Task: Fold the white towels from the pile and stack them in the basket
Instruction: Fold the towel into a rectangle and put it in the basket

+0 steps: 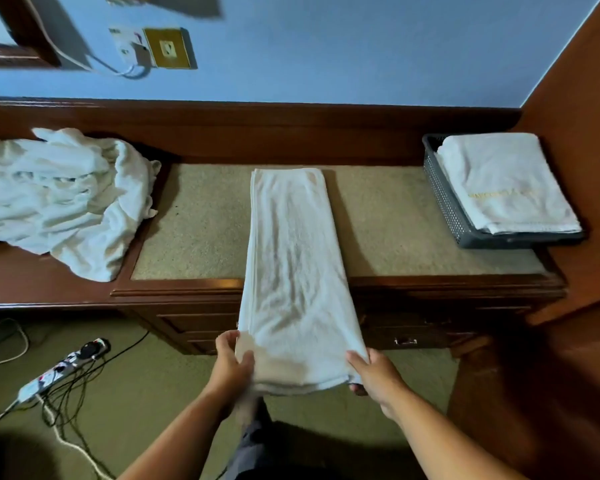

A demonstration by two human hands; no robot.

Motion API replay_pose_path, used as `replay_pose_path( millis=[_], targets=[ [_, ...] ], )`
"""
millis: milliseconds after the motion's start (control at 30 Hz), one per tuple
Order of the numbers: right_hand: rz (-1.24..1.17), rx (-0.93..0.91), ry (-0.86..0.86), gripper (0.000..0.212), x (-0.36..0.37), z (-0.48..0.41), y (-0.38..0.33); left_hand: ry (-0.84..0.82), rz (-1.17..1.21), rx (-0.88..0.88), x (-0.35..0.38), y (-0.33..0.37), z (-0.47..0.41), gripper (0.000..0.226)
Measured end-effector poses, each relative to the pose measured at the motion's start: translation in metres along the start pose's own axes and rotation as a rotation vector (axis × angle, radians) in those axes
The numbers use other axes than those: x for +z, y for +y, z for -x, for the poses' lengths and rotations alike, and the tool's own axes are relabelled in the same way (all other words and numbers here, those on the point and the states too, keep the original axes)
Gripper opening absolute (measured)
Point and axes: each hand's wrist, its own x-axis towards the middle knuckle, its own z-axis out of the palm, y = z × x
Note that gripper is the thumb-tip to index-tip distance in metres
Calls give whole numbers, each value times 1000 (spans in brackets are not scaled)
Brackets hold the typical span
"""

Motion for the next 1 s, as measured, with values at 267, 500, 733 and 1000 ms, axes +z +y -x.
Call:
replay_pose_path(
  millis=[267, 500, 733, 1000],
  targets=[
    [-136, 45, -19, 20, -37, 58, 68, -65, 99, -23, 25, -55, 94, 49],
    [-205, -158, -76, 56, -52, 89, 50, -69, 450, -64, 22, -34, 127, 33],
    [-193, -237, -168, 21, -65, 115, 21, -230, 661, -138, 13, 5, 155, 25],
    [-370, -236, -224, 14, -83, 112, -21, -271, 925, -88, 6, 29, 160, 24]
  ],
)
